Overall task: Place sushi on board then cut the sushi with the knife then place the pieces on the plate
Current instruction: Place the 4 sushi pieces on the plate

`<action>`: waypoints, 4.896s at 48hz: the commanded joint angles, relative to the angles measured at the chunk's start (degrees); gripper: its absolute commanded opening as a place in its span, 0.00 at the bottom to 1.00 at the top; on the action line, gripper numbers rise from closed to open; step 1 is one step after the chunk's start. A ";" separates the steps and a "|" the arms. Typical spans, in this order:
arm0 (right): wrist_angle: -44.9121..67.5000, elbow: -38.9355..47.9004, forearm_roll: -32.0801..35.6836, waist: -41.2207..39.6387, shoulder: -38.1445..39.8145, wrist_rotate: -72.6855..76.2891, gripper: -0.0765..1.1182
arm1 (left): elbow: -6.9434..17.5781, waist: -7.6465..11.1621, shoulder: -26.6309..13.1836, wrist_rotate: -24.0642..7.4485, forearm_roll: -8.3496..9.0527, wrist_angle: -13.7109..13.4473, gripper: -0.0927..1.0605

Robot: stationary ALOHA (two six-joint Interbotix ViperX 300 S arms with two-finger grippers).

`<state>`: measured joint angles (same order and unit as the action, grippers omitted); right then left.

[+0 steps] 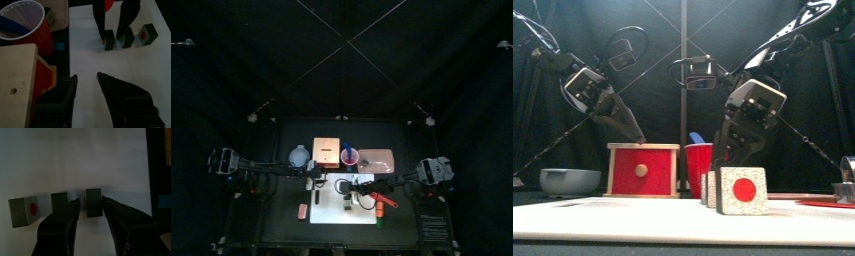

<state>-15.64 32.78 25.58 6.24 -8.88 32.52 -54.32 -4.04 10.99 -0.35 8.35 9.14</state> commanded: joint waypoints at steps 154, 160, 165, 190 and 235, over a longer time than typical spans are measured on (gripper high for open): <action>-9.32 -5.10 -3.87 6.86 2.72 -0.18 0.69 | -0.26 -0.53 0.35 0.09 0.18 0.44 0.75; -9.23 -5.27 -3.87 6.86 2.11 -0.35 0.69 | -0.44 -0.53 0.26 0.09 0.26 0.44 0.75; -9.14 -5.36 -3.78 6.68 1.23 -0.35 0.68 | -0.53 -0.53 0.26 0.09 0.26 0.53 0.75; -16.08 -0.26 -2.55 2.72 9.93 0.00 0.57 | -0.44 -0.62 0.35 0.00 0.35 0.44 0.75; -10.55 27.60 -5.54 -27.69 31.64 0.00 0.62 | -0.35 -0.62 0.35 0.00 0.26 0.44 0.75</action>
<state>-28.48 60.38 20.13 -20.13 22.41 32.70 -55.46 -4.48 10.99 -0.26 8.53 9.23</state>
